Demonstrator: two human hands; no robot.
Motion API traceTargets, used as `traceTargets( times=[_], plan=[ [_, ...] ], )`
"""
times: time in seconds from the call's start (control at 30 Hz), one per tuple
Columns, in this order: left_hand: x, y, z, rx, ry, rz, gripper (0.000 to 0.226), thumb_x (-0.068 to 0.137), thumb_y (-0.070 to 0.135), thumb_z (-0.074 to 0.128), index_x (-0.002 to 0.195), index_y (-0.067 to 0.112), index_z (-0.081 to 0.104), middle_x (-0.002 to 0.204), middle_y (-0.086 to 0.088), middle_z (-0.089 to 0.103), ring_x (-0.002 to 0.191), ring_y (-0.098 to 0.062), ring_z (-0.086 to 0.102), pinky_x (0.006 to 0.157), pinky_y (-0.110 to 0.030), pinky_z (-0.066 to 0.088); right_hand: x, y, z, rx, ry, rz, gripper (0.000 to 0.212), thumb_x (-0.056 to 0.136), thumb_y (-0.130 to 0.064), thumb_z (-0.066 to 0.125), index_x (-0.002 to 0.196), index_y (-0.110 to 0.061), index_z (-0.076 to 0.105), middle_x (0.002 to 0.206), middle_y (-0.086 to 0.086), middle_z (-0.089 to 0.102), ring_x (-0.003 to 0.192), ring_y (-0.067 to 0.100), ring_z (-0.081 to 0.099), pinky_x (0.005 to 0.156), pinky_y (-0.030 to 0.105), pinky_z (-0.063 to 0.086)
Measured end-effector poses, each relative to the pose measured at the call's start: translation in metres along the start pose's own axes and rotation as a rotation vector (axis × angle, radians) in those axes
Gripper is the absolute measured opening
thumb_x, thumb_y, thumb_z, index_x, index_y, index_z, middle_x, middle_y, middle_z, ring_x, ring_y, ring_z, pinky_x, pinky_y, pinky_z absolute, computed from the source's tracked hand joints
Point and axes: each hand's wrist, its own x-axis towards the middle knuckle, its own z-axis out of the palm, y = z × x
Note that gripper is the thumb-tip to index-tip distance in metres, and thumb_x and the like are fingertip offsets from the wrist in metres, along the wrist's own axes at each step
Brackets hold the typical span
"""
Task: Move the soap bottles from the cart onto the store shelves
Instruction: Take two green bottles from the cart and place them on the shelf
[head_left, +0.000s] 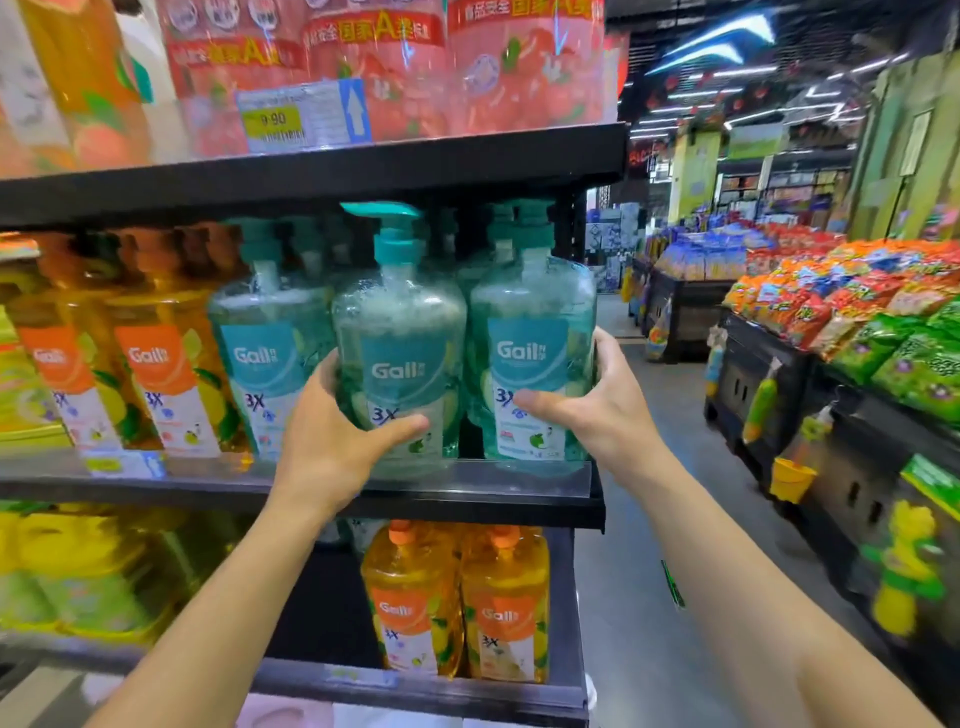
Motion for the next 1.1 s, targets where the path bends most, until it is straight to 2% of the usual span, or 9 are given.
traceTargets(
  times=[0.17, 0.23, 0.3, 0.4, 0.5, 0.6, 0.7, 0.83, 1.1],
  plan=[
    [-0.007, 0.003, -0.001, 0.081, 0.025, 0.0, 0.103, 0.076, 0.037, 0.09, 0.159, 0.018, 0.031, 0.137, 0.017, 0.051, 0.125, -0.004, 0.049, 0.102, -0.024, 0.04, 0.005, 0.004, 0.001, 0.003, -0.002, 0.021, 0.09, 0.073, -0.012, 0.092, 0.147, -0.016, 0.04, 0.128, -0.009, 0.066, 0.105, -0.008, 0.067, 0.079, 0.009, 0.053],
    [-0.01, 0.007, -0.001, 0.129, 0.022, 0.012, 0.112, 0.079, 0.04, 0.087, 0.164, 0.014, 0.019, 0.151, 0.01, 0.045, 0.139, -0.009, 0.043, 0.109, -0.027, 0.036, 0.005, 0.005, 0.001, -0.001, 0.008, 0.017, 0.092, 0.072, -0.014, 0.092, 0.145, -0.02, 0.036, 0.132, -0.011, 0.061, 0.106, -0.014, 0.063, 0.082, 0.007, 0.051],
    [-0.012, 0.011, -0.001, 0.2, 0.04, 0.044, 0.114, 0.08, 0.042, 0.086, 0.165, 0.016, 0.014, 0.166, 0.002, 0.032, 0.152, -0.016, 0.031, 0.119, -0.035, 0.031, 0.004, 0.004, 0.002, -0.01, 0.003, 0.03, 0.095, 0.069, -0.021, 0.093, 0.141, -0.026, 0.031, 0.133, -0.011, 0.058, 0.109, -0.014, 0.061, 0.089, 0.013, 0.054],
    [-0.01, 0.016, 0.0, 0.319, 0.095, 0.103, 0.116, 0.082, 0.033, 0.087, 0.166, 0.02, 0.009, 0.166, -0.001, 0.021, 0.154, -0.017, 0.02, 0.12, -0.03, 0.022, 0.002, 0.003, 0.002, -0.063, 0.005, 0.046, 0.105, 0.062, -0.039, 0.094, 0.144, -0.026, 0.031, 0.137, -0.006, 0.056, 0.117, -0.004, 0.06, 0.102, 0.025, 0.053],
    [-0.007, 0.023, 0.003, 0.525, 0.163, 0.224, 0.115, 0.077, 0.03, 0.091, 0.163, 0.023, 0.016, 0.155, -0.01, 0.019, 0.143, -0.029, 0.021, 0.117, -0.041, 0.028, 0.0, 0.002, 0.001, -0.183, 0.029, 0.06, 0.117, 0.055, -0.063, 0.092, 0.149, -0.027, 0.032, 0.141, -0.005, 0.045, 0.131, 0.01, 0.049, 0.112, 0.037, 0.045],
    [0.003, 0.033, 0.008, 0.585, 0.211, 0.269, 0.107, 0.077, 0.046, 0.086, 0.162, 0.029, 0.024, 0.158, -0.015, 0.013, 0.144, -0.034, 0.016, 0.118, -0.058, 0.026, -0.001, 0.002, 0.004, -0.269, 0.049, 0.061, 0.113, 0.064, -0.056, 0.091, 0.155, -0.027, 0.031, 0.137, -0.007, 0.037, 0.137, 0.012, 0.035, 0.112, 0.031, 0.033],
    [0.015, 0.045, 0.013, 0.613, 0.241, 0.348, 0.099, 0.077, 0.064, 0.076, 0.16, 0.031, 0.032, 0.163, -0.014, 0.02, 0.149, -0.034, 0.018, 0.12, -0.056, 0.024, 0.0, 0.001, 0.009, -0.298, 0.05, 0.063, 0.112, 0.068, -0.052, 0.091, 0.158, -0.029, 0.027, 0.139, -0.004, 0.037, 0.135, 0.009, 0.031, 0.11, 0.03, 0.032],
    [0.026, 0.048, 0.014, 0.674, 0.25, 0.358, 0.09, 0.076, 0.061, 0.08, 0.15, 0.023, 0.047, 0.152, -0.017, 0.04, 0.142, -0.038, 0.033, 0.115, -0.054, 0.037, 0.005, 0.0, 0.014, -0.353, 0.004, 0.047, 0.106, 0.069, -0.055, 0.089, 0.156, -0.033, 0.031, 0.139, -0.004, 0.042, 0.118, -0.005, 0.031, 0.101, 0.026, 0.032],
    [0.029, 0.047, 0.0, 0.728, 0.215, 0.324, 0.09, 0.076, 0.06, 0.079, 0.15, 0.025, 0.043, 0.151, -0.011, 0.042, 0.141, -0.032, 0.038, 0.115, -0.047, 0.034, 0.01, -0.008, 0.024, -0.387, -0.076, 0.111, 0.122, 0.055, -0.082, 0.078, 0.156, -0.036, 0.028, 0.144, -0.004, 0.045, 0.138, 0.008, 0.037, 0.116, 0.046, 0.04]
  ],
)
